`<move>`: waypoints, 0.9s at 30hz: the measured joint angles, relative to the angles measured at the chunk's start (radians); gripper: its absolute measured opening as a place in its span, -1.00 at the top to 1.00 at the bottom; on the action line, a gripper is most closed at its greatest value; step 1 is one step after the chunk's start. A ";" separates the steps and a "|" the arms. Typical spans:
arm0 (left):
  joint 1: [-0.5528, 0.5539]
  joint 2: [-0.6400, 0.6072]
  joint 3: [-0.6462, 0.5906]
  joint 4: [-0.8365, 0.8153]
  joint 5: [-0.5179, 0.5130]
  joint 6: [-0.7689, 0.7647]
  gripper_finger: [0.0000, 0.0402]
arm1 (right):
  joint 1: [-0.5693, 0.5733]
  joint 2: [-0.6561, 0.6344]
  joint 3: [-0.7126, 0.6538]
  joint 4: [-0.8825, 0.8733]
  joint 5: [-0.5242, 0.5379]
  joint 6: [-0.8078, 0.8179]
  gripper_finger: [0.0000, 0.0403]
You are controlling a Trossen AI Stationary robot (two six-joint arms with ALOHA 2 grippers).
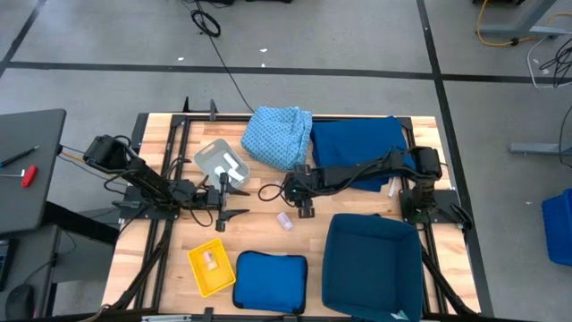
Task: Pick & place medical supplies in basket/bin
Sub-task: Put the top white medicine bottle into the yellow bin
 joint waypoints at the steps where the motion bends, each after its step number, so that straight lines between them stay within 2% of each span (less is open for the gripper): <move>1: 0.000 0.000 0.000 0.000 0.000 0.000 -0.18 | 0.000 0.006 0.000 0.010 0.004 -0.015 -0.01; 10: 0.000 0.000 0.000 -0.001 0.003 0.000 -0.18 | 0.000 0.023 0.000 0.027 0.027 -0.111 -0.06; 17: 0.000 0.000 0.000 -0.005 0.003 0.000 -0.18 | -0.001 0.059 0.000 0.029 0.022 -0.089 -0.03; 22: 0.000 0.000 0.000 -0.010 0.003 0.000 -0.18 | 0.003 0.081 0.003 0.034 0.037 -0.054 0.07; 27: 0.000 0.000 0.000 -0.013 0.003 0.000 -0.18 | 0.013 0.075 0.001 0.042 0.068 -0.012 0.28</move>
